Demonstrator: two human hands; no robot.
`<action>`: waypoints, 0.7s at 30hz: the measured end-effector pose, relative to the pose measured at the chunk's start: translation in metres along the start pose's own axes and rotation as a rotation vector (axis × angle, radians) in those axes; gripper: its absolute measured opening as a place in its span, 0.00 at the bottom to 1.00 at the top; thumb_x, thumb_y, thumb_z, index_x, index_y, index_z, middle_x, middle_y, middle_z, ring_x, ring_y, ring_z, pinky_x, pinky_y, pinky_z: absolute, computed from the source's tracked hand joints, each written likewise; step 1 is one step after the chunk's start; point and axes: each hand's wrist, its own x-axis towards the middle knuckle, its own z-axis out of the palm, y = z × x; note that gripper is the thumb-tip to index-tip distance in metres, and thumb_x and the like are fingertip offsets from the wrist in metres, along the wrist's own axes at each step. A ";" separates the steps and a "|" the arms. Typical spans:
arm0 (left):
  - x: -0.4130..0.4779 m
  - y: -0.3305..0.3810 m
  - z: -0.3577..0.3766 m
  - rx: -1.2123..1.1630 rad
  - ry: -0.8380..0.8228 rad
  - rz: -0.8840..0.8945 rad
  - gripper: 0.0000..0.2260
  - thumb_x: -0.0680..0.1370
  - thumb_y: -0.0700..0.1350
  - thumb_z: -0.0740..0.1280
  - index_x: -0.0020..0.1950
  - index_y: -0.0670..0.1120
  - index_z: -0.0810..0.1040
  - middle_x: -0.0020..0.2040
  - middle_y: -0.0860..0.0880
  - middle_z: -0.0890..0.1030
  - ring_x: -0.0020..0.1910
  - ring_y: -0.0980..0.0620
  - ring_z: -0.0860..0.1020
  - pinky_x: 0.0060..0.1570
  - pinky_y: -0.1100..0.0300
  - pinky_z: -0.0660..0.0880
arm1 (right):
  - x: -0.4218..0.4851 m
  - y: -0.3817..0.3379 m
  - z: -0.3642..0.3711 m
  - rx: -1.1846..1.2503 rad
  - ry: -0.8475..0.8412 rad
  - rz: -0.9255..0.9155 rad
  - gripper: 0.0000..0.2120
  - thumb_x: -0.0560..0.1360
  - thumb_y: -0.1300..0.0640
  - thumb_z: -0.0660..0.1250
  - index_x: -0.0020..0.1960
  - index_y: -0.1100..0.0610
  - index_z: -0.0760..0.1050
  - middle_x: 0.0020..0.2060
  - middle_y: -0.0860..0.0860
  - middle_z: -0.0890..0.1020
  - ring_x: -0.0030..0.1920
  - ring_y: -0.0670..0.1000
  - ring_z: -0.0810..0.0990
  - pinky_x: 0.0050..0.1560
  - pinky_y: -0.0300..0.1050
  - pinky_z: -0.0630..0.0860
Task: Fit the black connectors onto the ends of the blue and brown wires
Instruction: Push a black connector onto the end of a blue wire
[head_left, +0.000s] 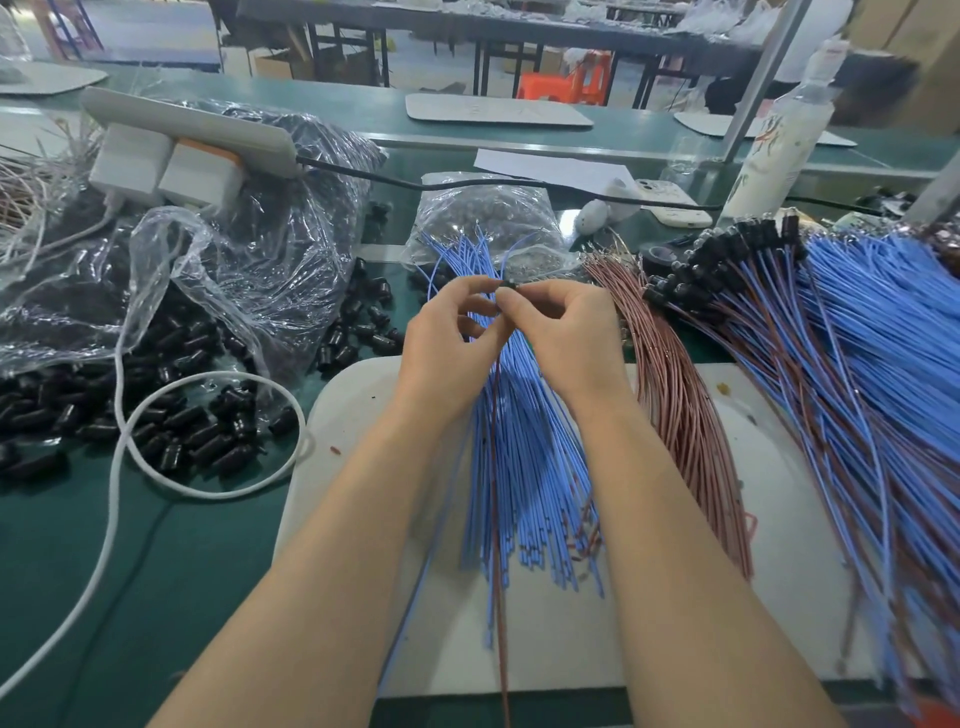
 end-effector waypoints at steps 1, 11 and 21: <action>0.000 0.000 0.000 0.022 0.005 0.021 0.09 0.77 0.44 0.68 0.57 0.48 0.78 0.45 0.53 0.80 0.39 0.55 0.77 0.44 0.65 0.74 | -0.001 -0.001 0.001 -0.024 -0.007 -0.022 0.07 0.74 0.55 0.70 0.45 0.59 0.83 0.37 0.49 0.84 0.41 0.46 0.82 0.47 0.40 0.78; 0.006 -0.005 -0.002 -0.199 0.102 -0.071 0.08 0.76 0.38 0.68 0.50 0.51 0.77 0.43 0.57 0.80 0.42 0.62 0.78 0.45 0.71 0.74 | -0.004 -0.002 0.002 -0.185 -0.096 -0.006 0.08 0.74 0.59 0.66 0.43 0.61 0.83 0.37 0.56 0.84 0.42 0.54 0.82 0.50 0.51 0.77; 0.007 -0.006 -0.003 -0.331 0.086 -0.138 0.06 0.76 0.41 0.69 0.46 0.53 0.77 0.39 0.53 0.82 0.37 0.59 0.79 0.44 0.61 0.76 | -0.005 0.001 0.006 -0.187 -0.198 0.031 0.06 0.74 0.57 0.69 0.45 0.59 0.82 0.39 0.53 0.84 0.42 0.50 0.81 0.48 0.46 0.76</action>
